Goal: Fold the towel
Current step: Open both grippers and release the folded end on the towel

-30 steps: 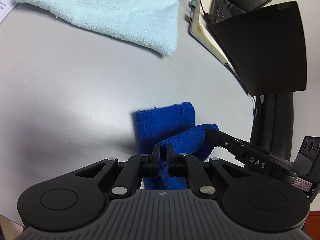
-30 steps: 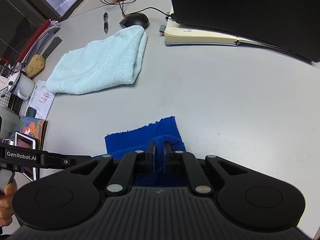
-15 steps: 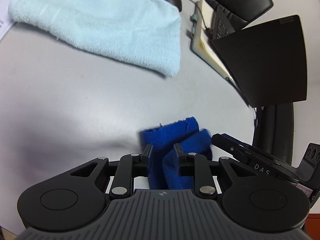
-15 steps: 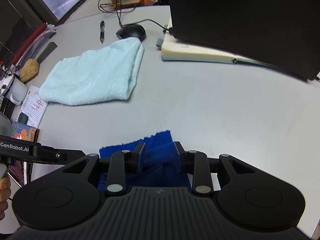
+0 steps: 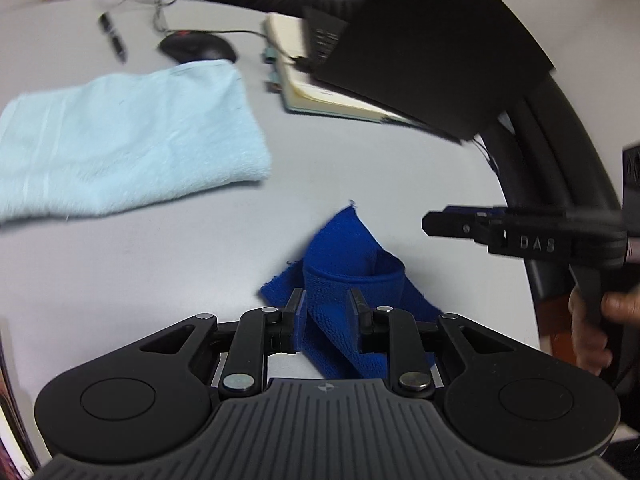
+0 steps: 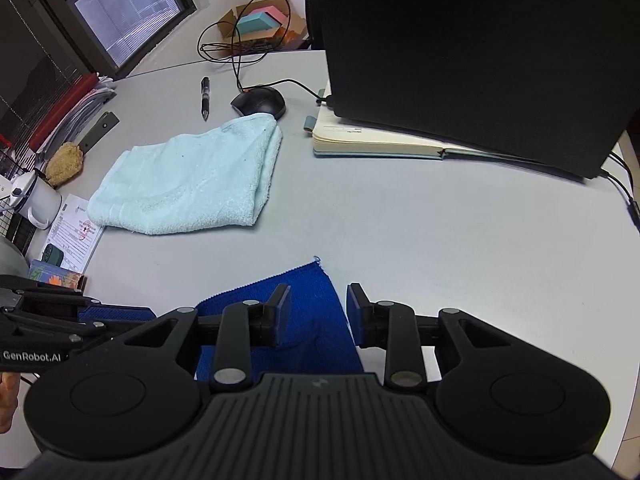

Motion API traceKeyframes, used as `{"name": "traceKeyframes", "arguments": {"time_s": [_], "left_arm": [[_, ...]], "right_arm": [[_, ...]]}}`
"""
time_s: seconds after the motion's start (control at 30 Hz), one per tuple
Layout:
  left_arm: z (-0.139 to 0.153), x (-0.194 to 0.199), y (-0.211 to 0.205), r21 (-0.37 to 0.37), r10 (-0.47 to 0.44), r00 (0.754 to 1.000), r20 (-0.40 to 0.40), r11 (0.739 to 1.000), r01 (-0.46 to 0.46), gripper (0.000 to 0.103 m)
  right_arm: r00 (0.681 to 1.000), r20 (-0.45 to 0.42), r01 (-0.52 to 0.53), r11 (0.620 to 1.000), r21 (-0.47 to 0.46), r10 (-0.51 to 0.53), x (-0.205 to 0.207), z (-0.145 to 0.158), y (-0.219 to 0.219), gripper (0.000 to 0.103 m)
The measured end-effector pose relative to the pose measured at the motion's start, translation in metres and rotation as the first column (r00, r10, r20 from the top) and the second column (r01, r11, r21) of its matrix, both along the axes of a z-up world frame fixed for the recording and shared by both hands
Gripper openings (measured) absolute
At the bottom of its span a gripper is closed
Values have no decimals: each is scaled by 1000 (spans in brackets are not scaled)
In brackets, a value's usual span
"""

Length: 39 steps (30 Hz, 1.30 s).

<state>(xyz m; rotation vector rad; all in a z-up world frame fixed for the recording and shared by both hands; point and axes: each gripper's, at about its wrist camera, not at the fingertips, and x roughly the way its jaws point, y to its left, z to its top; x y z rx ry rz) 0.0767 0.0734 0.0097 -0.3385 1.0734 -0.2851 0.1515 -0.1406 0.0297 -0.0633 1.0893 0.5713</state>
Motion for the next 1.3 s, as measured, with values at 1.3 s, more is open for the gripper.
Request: {"name": "traceKeyframes", "arguments": {"time_s": [1.3], "left_arm": [[-22,71,-96,157,-652,753,-87,738,657,17]], "right_arm": [[972,-131,187,981,-56,-192,-86,-22,-94,44]]}}
